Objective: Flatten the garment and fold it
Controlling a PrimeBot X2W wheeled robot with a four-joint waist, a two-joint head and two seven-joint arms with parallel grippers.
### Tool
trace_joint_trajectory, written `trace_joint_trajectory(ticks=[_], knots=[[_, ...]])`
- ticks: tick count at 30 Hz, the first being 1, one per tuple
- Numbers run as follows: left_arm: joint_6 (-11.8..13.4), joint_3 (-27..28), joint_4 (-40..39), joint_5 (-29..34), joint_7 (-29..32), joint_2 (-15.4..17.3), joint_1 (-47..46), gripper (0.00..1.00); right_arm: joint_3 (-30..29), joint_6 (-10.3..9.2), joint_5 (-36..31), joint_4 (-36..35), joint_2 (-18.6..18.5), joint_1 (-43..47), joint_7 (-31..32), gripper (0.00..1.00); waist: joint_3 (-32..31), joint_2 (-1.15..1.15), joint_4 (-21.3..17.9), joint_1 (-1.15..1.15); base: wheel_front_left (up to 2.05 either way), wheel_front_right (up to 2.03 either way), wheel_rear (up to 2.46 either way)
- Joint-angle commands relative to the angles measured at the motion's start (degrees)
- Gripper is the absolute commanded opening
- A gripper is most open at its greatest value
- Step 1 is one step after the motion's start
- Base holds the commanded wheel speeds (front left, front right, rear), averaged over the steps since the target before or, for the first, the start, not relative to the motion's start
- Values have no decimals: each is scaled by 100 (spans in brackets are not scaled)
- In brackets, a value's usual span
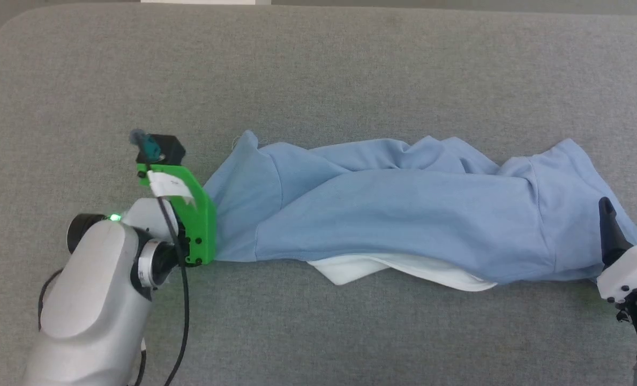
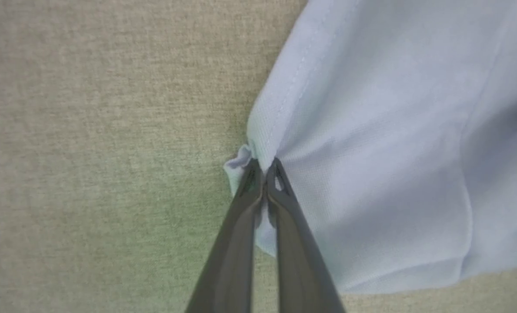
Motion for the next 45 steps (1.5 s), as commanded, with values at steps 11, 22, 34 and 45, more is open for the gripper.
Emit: trace_joint_trajectory(ticks=[11,22,34,45], knots=[[300,601,-966,-433,-540,-77,530,0,-43,-8,-611,-14,-243,-99,1132,100,-65,0,-126,0,0,0,0],[399,570,-1495,-468,-560,-113,728,0,1093,-8,-456,-106,-1384,-498,3319,100,273,0,-75,0,0,0,0],[393,537,-1469,-507,-625,-141,682,0,1568,-8,54,-240,-1813,-531,4290,0,415,0,4,0,0,0,0],[301,736,-1446,-677,-1037,-195,715,0,1228,-8,175,-430,-1675,-788,3584,0,19,0,-94,0,0,0,0]])
